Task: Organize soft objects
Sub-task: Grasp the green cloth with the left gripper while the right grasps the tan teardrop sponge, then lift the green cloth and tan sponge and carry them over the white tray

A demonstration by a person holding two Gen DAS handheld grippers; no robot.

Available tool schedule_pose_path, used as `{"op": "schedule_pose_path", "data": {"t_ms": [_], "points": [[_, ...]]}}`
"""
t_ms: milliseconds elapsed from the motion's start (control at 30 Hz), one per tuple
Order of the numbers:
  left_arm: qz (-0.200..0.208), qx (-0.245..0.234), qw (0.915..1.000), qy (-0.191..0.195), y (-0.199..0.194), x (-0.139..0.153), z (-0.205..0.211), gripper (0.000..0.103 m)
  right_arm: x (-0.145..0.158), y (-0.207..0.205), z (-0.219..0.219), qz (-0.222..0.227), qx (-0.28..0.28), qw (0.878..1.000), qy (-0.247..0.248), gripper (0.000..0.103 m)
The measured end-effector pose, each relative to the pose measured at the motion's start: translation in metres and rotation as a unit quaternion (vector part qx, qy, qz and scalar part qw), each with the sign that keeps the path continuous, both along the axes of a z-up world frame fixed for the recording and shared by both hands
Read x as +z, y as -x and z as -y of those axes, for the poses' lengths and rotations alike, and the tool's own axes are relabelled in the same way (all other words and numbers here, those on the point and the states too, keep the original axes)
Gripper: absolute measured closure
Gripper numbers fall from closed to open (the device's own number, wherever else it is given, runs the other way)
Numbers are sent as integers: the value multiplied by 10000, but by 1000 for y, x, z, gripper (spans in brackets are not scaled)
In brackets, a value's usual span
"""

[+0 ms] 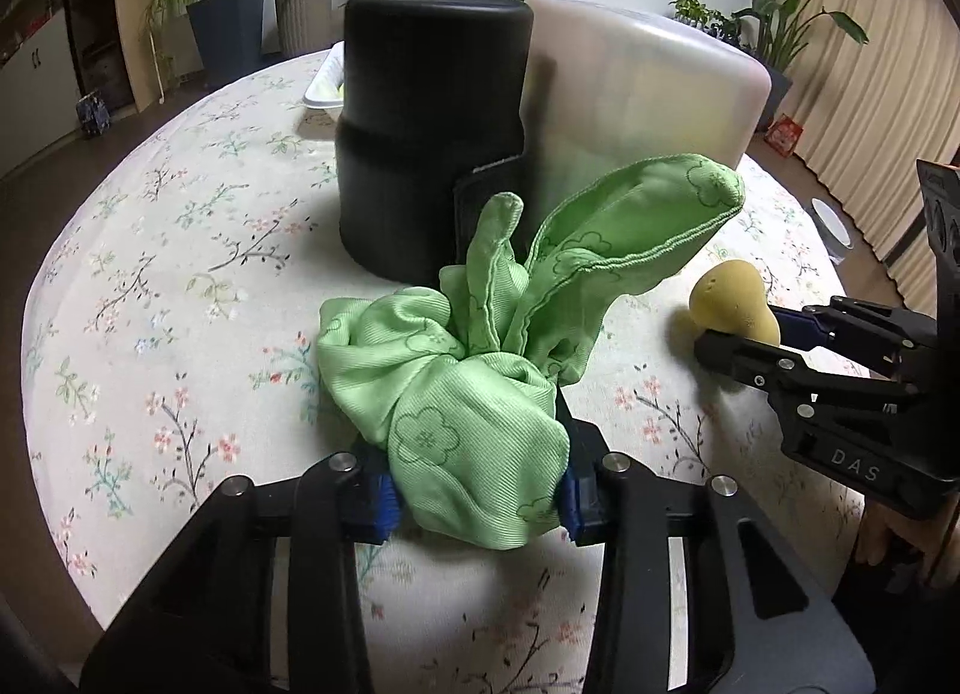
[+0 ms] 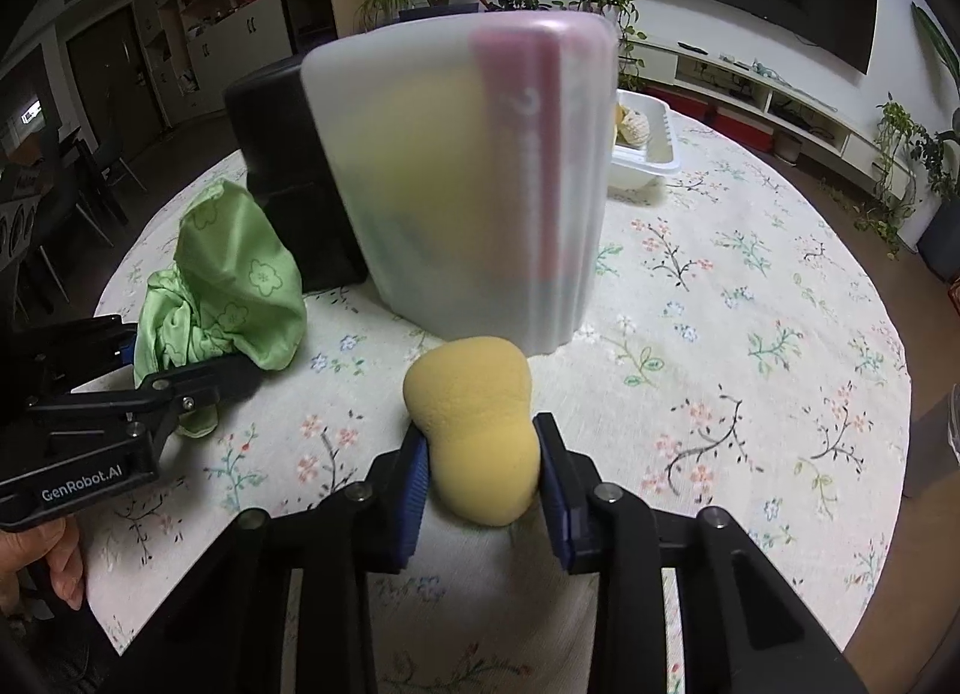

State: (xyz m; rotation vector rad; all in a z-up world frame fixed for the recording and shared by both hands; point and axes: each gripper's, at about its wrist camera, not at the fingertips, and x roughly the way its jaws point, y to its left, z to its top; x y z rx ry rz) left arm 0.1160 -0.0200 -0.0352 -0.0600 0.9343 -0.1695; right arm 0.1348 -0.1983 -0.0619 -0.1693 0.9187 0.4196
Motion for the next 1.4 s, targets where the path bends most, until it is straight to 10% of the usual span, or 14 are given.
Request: {"op": "schedule_pose_path", "data": {"t_ms": [900, 1400], "points": [[343, 457, 9980, 258, 42, 42, -63, 67, 47, 53, 48, 157, -316, 9990, -279, 67], [576, 701, 9958, -122, -25, 89, -122, 67, 90, -14, 95, 500, -706, 9963, -8, 67]]}}
